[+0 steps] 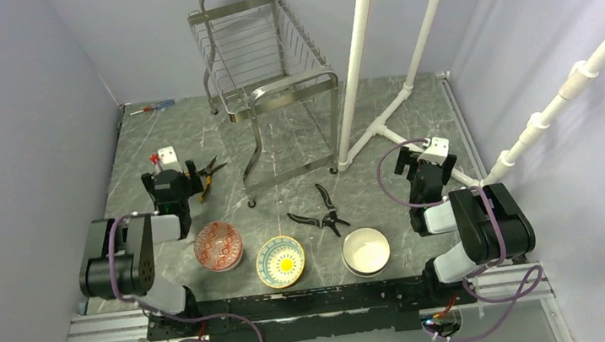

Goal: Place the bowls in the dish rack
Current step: Adjust the dish rack at the center of the board.

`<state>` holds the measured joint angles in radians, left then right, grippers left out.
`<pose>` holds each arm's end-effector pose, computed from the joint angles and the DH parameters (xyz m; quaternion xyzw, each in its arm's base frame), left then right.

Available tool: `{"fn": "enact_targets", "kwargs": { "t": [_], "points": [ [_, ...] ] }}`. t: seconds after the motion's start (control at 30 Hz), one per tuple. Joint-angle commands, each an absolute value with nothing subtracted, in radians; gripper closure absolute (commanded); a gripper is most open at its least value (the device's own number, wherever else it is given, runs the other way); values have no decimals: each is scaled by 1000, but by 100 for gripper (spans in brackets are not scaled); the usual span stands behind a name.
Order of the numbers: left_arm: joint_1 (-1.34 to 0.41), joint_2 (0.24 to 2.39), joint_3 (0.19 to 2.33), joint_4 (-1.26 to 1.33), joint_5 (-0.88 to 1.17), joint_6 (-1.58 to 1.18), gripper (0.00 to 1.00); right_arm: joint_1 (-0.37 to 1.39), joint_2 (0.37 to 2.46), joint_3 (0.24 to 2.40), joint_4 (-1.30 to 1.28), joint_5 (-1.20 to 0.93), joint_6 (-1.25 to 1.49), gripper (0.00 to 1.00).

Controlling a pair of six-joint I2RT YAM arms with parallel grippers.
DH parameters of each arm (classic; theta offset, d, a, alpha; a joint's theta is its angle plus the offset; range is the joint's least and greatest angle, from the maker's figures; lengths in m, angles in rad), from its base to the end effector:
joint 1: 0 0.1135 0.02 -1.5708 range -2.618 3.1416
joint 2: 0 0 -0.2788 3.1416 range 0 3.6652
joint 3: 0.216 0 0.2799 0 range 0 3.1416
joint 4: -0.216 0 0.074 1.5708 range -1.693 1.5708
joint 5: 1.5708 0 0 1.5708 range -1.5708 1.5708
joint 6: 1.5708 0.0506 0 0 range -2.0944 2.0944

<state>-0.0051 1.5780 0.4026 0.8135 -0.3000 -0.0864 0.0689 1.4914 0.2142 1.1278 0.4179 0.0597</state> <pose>0.2972 0.0134 0.1198 -0.1179 0.8095 0.0971 0.5670 0.2541 -0.0030 0.1292 0.1319 0.7420 -0.1159 0.6470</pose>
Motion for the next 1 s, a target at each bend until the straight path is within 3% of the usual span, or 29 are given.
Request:
{"fn": "enact_targets", "kwargs": {
  "t": [0.0,0.13,0.4,0.57,0.77,0.97],
  "points": [
    [-3,1394,538,515,-272,-100,5,66,1487,229,1179,430,57,0],
    [-3,1252,553,394,-286,-198,4,83,1387,240,1087,429,31,0],
    [-3,1075,717,-92,-326,-533,5,84,1032,473,376,390,265,0],
    [-3,1051,827,-325,-223,-634,5,83,945,483,363,166,287,0],
    [-3,1051,864,-422,-31,-625,5,83,887,567,77,336,571,0],
    [-3,993,826,-445,102,-608,5,83,838,581,23,207,493,0]
  ]
}}
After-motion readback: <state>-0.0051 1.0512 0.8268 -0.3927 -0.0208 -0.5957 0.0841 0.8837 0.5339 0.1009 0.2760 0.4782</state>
